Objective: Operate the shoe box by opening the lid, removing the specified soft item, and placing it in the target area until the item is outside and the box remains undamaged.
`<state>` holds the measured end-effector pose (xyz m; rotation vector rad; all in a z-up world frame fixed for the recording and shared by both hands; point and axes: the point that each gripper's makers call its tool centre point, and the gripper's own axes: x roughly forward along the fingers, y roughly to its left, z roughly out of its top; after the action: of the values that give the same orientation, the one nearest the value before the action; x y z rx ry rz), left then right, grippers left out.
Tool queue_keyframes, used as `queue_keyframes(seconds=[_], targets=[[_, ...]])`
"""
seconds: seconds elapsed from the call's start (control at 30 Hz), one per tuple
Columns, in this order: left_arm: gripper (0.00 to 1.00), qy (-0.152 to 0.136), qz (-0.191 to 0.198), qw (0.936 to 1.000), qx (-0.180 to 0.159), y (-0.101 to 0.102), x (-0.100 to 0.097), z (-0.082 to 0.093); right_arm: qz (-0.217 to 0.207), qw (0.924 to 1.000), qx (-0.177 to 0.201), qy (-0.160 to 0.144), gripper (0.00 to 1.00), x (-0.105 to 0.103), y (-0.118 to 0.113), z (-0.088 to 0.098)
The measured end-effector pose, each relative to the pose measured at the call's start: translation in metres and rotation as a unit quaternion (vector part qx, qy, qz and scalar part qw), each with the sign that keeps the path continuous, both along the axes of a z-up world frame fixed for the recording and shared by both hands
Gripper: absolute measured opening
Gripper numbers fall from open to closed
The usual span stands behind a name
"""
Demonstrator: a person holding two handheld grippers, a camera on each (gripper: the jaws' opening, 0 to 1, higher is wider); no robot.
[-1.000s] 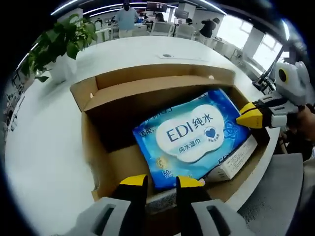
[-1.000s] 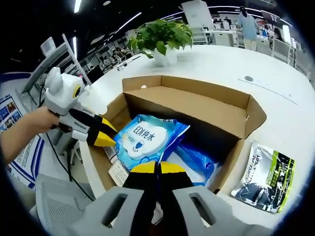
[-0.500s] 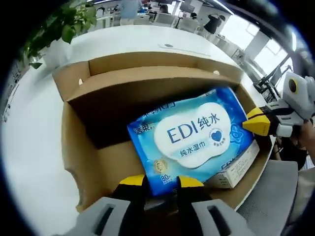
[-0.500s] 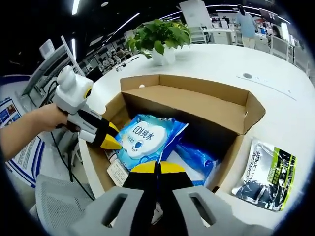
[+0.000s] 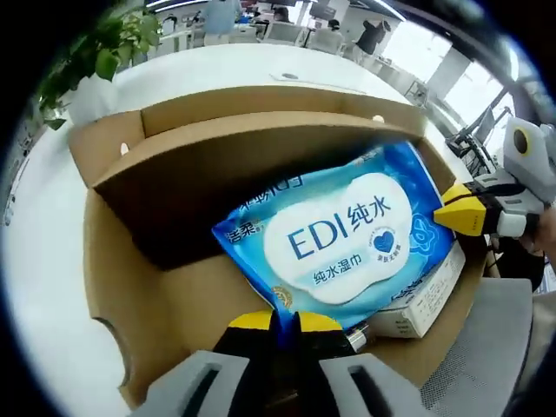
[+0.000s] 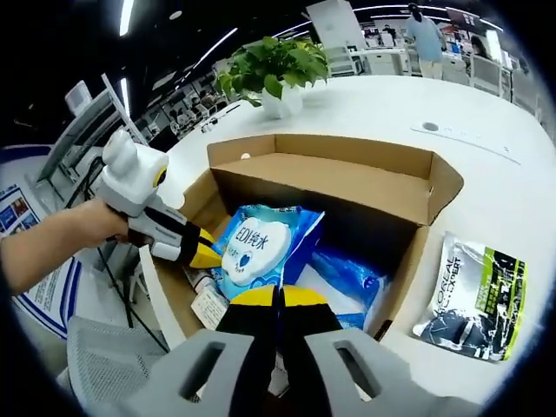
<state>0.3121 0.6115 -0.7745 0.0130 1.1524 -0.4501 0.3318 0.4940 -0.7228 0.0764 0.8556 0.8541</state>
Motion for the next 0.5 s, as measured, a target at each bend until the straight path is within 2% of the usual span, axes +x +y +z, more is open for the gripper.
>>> queue_keyframes(seconds=[0.2,0.5], targets=[[0.01,-0.012,0.002,0.9999,0.007,0.001,0.000,0.006,-0.006,0.9999,-0.001,-0.011,0.00,0.002,0.001,0.004],[0.01,-0.037,0.020,0.9991,-0.004,0.010,0.001,0.030,-0.010,0.9997,0.014,-0.019,0.00,0.003,0.003,0.016]])
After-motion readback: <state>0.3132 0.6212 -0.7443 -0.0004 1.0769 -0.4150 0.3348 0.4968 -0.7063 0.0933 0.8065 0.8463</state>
